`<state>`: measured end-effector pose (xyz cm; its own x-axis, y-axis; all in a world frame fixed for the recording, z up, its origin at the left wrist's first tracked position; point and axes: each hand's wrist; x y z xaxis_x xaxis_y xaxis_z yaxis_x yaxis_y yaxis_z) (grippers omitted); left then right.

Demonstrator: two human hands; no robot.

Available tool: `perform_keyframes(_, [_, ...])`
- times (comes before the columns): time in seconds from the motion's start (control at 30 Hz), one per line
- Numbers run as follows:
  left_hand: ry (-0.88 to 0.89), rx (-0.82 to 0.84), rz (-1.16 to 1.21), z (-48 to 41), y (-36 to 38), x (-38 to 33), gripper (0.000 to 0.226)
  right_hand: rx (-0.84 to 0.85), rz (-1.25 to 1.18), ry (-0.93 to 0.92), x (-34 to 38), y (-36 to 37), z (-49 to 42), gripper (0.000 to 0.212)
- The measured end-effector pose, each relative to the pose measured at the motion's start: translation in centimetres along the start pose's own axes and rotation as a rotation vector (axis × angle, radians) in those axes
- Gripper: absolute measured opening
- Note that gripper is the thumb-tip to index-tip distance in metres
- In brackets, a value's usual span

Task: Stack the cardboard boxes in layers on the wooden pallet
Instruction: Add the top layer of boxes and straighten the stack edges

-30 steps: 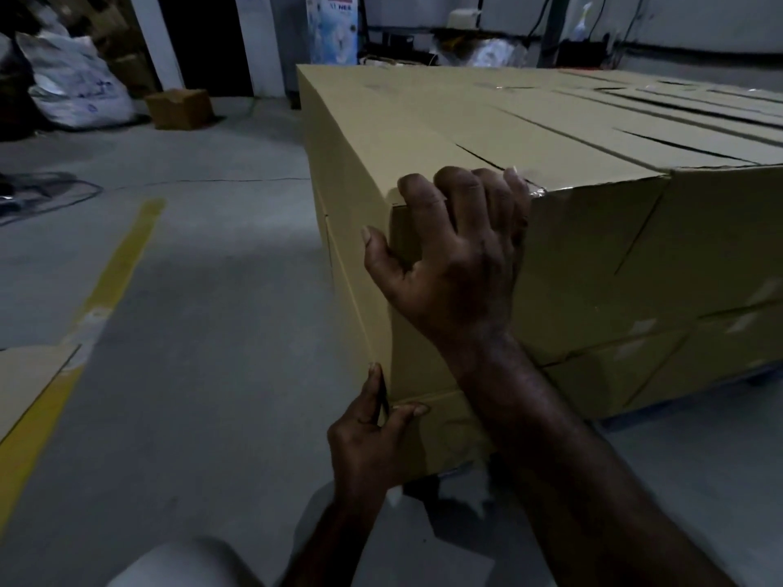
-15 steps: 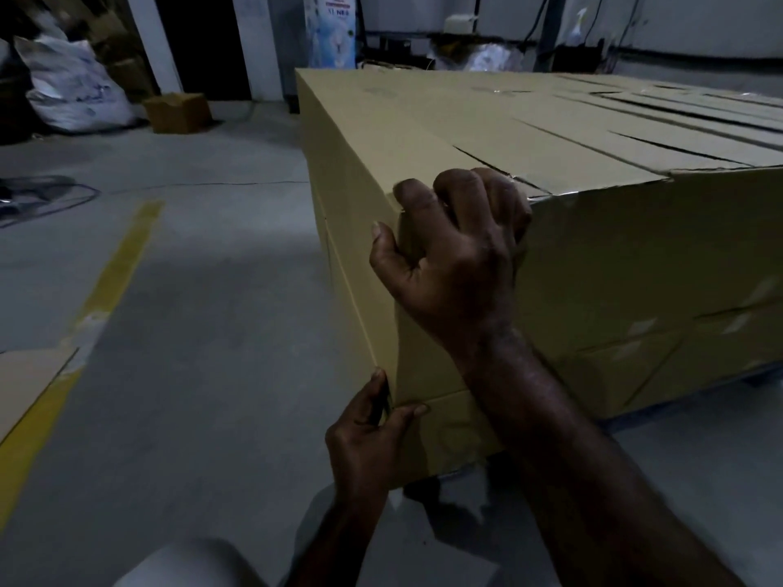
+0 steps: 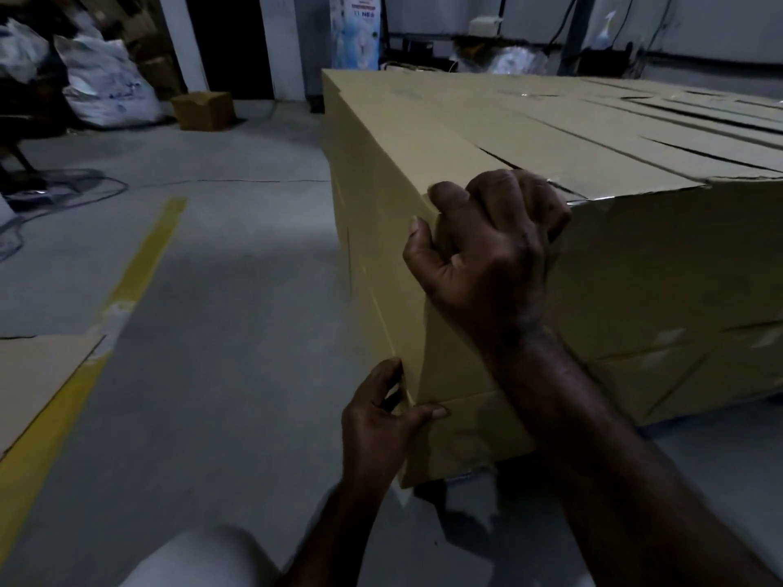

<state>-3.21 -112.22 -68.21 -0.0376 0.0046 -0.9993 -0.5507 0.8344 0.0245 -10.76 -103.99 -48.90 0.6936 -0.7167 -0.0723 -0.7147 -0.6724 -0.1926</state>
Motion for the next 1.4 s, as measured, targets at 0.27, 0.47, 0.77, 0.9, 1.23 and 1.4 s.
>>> perform_keyframes(0.27, [-0.037, 0.047, -0.019, -0.3, -0.3, -0.5, 0.09, -0.063, 0.032, -0.022, 0.6, 0.3, -1.1, 0.01])
perform_keyframes(0.47, [-0.048, 0.117, -0.073, -0.6, -0.8, -1.0, 0.097, -0.048, 0.015, -0.051, 0.5, 0.2, -1.5, 0.013])
perform_keyframes(0.77, [-0.034, 0.132, -0.065, -0.7, -0.9, -0.7, 0.094, -0.038, 0.009, -0.033, 0.6, 0.3, -1.4, 0.016])
perform_keyframes(0.9, [0.01, 0.14, -0.12, -0.2, -0.8, -0.9, 0.094, -0.027, -0.036, 0.015, 0.7, -0.2, -1.3, 0.018])
perform_keyframes(1.23, [0.126, 0.151, -0.407, 0.0, 0.0, 0.2, 0.095, -0.119, -0.053, 0.615, -5.4, -2.7, 8.9, 0.054])
perform_keyframes(1.4, [0.163, 0.111, -0.46, 0.5, 0.4, 0.1, 0.092, 0.138, -0.184, 1.201, -8.3, -3.6, 16.2, 0.079])
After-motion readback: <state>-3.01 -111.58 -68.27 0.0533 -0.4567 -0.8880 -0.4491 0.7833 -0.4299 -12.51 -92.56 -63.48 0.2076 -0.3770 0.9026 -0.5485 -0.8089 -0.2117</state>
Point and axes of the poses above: each hand's wrist, its own z-axis away from the middle knuckle, its own y-axis out of the palm, x = y × z, and after that the axes turned 3 degrees about -y, right-handed
